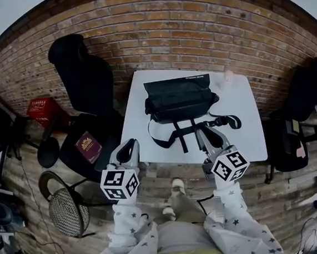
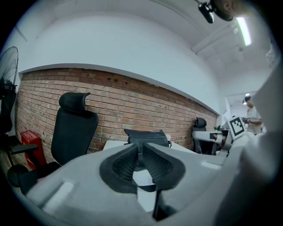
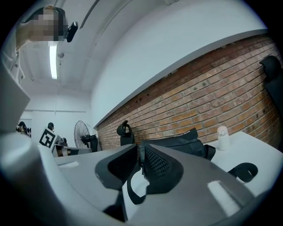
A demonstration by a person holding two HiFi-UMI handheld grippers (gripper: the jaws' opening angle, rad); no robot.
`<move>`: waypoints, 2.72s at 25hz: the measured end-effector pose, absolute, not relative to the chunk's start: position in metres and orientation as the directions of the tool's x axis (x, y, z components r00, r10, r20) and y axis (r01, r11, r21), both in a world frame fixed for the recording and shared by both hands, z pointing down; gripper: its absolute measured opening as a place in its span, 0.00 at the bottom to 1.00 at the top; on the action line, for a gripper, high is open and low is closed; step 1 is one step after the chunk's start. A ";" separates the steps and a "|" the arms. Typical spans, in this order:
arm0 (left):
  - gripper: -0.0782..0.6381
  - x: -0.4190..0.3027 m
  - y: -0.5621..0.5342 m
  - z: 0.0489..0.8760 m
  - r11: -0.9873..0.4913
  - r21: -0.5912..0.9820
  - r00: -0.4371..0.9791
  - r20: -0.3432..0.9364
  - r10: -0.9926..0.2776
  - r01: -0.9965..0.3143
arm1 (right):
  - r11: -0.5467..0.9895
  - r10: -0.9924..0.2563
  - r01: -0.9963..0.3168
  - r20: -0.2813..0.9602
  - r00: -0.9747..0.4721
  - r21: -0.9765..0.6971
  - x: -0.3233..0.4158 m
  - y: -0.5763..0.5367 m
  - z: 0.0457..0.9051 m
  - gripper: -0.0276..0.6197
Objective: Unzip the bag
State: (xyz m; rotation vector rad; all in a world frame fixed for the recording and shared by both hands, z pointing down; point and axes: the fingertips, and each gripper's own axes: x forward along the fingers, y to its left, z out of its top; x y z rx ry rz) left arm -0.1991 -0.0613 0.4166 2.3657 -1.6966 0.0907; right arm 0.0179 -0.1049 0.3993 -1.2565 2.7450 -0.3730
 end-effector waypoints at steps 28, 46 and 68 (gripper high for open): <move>0.30 -0.202 -0.220 0.448 -0.288 0.220 0.342 0.270 -0.900 -0.932 | 0.766 -0.429 -0.431 0.120 -0.895 -0.477 -0.077 -0.224 0.475 0.24; 0.46 -0.182 -0.283 0.474 -0.473 0.244 0.530 0.310 -0.789 -0.846 | 0.710 -0.264 -0.368 0.258 -0.929 -0.600 -0.137 -0.219 0.553 0.29; 0.45 -0.163 -0.293 0.494 -0.561 0.256 0.617 0.309 -0.724 -0.787 | 0.725 -0.256 -0.375 0.279 -0.926 -0.578 -0.151 -0.223 0.565 0.08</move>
